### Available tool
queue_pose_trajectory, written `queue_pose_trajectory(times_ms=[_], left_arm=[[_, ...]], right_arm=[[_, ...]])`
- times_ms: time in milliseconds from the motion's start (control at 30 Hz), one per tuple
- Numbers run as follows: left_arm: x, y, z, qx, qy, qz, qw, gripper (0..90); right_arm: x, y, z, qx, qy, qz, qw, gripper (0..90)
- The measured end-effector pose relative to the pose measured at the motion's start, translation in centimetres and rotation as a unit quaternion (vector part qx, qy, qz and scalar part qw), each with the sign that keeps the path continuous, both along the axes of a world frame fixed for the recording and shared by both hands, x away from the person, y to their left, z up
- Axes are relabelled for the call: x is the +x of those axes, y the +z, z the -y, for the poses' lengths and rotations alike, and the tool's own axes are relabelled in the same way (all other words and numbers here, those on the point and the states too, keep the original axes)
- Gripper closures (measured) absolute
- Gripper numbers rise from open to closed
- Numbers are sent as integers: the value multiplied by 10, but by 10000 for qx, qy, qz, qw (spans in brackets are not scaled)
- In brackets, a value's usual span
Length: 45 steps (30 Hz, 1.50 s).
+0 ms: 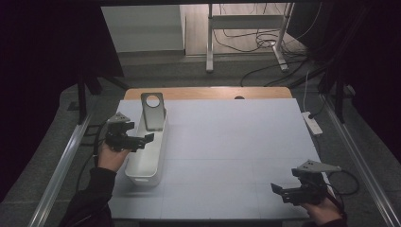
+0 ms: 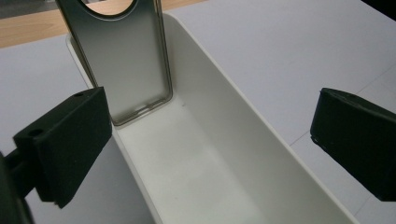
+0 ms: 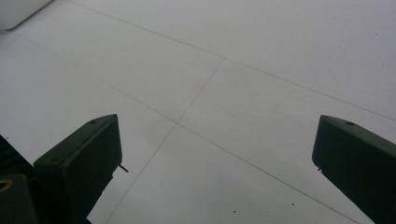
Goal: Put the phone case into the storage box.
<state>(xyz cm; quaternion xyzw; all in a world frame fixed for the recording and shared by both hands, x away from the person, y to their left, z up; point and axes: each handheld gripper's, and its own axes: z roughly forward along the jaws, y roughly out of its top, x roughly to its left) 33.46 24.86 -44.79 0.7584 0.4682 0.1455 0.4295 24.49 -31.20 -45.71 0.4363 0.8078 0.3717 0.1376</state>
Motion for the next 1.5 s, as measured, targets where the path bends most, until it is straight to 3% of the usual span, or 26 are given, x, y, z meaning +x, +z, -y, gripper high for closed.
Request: queue_pose_trajectory(times_ms=[600,1500], left_arm=[[-17,-3,5,-16,-102,-31,9999,0],[-41,-7,1,15,-44,-66,10000,0]], right_arm=[[-1,0,0,1,24,32,10000,17],[-1,1,-1,-2,54,48,10000,17]])
